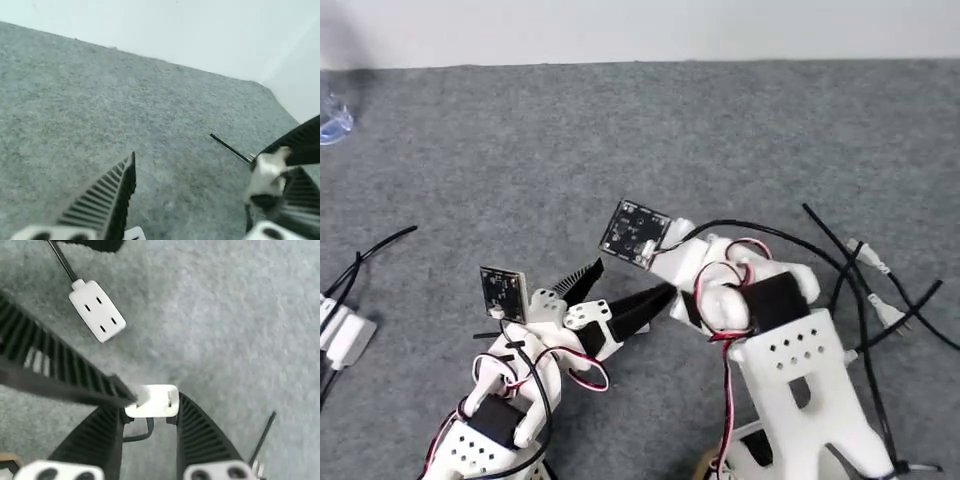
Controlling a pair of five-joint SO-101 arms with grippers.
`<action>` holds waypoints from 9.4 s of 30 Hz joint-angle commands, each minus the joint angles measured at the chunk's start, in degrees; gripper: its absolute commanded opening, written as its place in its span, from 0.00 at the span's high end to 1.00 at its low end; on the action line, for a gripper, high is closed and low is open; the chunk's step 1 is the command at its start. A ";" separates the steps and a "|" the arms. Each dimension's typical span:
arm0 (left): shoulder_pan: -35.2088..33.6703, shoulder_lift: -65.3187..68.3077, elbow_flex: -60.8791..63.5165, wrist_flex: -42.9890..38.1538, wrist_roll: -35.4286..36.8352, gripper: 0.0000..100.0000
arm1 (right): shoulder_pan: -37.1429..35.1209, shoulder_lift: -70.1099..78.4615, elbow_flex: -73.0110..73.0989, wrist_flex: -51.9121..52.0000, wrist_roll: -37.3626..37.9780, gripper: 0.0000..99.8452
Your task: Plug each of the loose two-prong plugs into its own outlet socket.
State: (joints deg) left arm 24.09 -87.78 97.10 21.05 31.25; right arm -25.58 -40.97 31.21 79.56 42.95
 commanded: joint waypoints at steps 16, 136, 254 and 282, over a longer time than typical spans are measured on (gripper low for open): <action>-0.53 -0.70 -0.22 -1.49 0.35 0.57 | -5.85 -1.36 -1.49 -1.01 -2.02 0.99; -37.45 -0.70 -0.22 22.95 -17.93 0.57 | -8.22 47.43 -31.82 9.89 46.07 0.99; -15.91 -0.09 -15.96 35.52 -61.10 0.70 | 24.22 -1.36 46.33 -56.66 -7.47 0.65; 2.64 77.54 -48.04 20.13 -77.45 0.70 | 24.22 -1.36 47.91 -59.65 -7.21 0.65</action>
State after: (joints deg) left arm 25.49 -12.44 51.56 45.05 -45.58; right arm -1.05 -40.97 79.56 21.01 35.03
